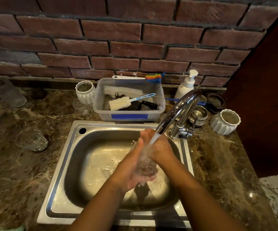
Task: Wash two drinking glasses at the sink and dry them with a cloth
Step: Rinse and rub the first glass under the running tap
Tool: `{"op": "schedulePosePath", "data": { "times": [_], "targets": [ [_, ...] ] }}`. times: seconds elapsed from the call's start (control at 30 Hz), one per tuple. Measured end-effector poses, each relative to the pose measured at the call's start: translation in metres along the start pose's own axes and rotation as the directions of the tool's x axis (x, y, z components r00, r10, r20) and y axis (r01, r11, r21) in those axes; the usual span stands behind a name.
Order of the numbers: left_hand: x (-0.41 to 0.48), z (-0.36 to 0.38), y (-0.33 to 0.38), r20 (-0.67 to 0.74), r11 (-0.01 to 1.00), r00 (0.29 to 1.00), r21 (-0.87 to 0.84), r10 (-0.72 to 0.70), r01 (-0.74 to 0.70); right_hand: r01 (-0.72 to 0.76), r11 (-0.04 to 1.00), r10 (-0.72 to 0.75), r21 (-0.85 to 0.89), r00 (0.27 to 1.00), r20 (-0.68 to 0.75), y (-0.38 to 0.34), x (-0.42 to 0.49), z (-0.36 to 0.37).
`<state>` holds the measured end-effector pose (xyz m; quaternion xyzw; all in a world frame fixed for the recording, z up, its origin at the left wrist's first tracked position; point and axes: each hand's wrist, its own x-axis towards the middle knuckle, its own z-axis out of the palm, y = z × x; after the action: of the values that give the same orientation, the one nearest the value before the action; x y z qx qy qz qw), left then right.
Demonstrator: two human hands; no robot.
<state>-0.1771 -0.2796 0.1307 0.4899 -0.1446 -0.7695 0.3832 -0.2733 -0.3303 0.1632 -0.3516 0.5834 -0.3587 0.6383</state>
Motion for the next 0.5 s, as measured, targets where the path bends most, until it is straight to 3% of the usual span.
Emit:
{"op": "schedulePosePath", "data": {
  "times": [0.07,0.1,0.13,0.23,0.33,0.4,0.5],
  "targets": [
    [-0.004,0.006,-0.001,-0.017,1.000,1.000,-0.019,0.011,-0.011,0.063,0.993,-0.056,0.100,0.996,-0.071,0.003,0.007,0.000],
    [-0.004,0.010,0.001,-0.043,0.997,0.998,-0.064,0.039,-0.041,-0.019,0.996,0.023,0.085,0.998,-0.051,-0.001,0.003,0.003],
    [0.000,0.009,-0.001,-0.060,0.988,0.997,-0.139,0.057,-0.064,-0.007,1.000,0.008,0.024,1.000,-0.027,0.004,0.004,0.005],
    [0.001,0.006,0.002,-0.103,0.944,0.993,-0.316,0.061,-0.090,0.134,0.904,-0.146,-0.406,0.989,0.002,0.024,-0.017,0.017],
    [0.001,-0.002,-0.003,-0.052,0.918,0.999,-0.396,0.000,-0.021,0.280,0.687,-0.308,-0.670,0.948,0.080,0.035,-0.025,0.018],
    [-0.003,-0.005,-0.007,-0.015,0.896,1.000,-0.443,-0.021,0.012,0.268,0.594,-0.263,-0.758,0.956,0.132,0.032,-0.016,0.014],
    [-0.001,-0.008,-0.006,-0.016,0.903,1.000,-0.430,-0.013,0.005,0.102,0.814,-0.103,-0.572,0.994,0.031,0.018,0.000,0.008]
  ]
}}
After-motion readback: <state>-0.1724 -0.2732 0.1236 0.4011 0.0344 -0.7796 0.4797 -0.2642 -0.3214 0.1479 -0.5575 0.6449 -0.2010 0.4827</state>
